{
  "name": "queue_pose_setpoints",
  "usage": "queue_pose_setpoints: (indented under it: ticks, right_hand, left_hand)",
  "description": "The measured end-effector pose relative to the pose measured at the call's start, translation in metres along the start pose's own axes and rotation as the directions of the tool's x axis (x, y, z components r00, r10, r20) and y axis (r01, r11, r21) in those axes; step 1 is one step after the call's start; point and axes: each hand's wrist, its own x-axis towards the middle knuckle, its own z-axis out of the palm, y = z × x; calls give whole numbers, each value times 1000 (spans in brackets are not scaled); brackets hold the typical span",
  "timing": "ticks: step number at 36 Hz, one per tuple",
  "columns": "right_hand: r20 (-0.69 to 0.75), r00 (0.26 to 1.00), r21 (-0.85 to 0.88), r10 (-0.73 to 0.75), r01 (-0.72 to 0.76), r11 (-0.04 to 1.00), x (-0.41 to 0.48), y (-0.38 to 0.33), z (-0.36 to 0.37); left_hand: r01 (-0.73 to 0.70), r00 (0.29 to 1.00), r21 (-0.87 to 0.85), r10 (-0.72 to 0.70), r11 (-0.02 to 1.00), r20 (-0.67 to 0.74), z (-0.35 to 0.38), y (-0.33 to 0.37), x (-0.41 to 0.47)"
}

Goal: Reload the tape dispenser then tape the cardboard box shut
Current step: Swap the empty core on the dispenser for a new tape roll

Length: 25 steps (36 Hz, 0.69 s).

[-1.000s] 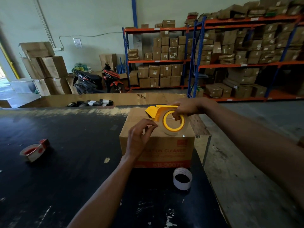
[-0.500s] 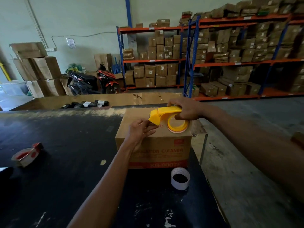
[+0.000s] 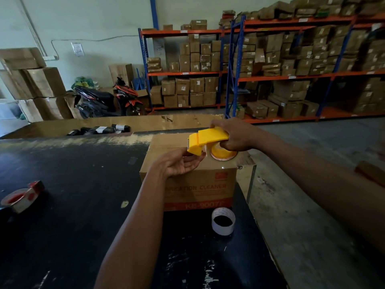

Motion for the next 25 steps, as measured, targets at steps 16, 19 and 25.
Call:
queue_pose_setpoints:
  ticks: [16, 19, 25]
  right_hand:
    - [-94, 992, -24, 81, -84, 996, -11, -1, -2]
    - [-95, 990, -45, 100, -105, 994, -13, 0, -2]
    - [-92, 985, -47, 146, -151, 987, -14, 2, -2]
  left_hand:
    - [27, 999, 25, -27, 999, 16, 17, 8, 20]
    - [22, 999, 16, -23, 1000, 45, 15, 8, 24]
    - [2, 997, 52, -6, 999, 79, 14, 10, 33]
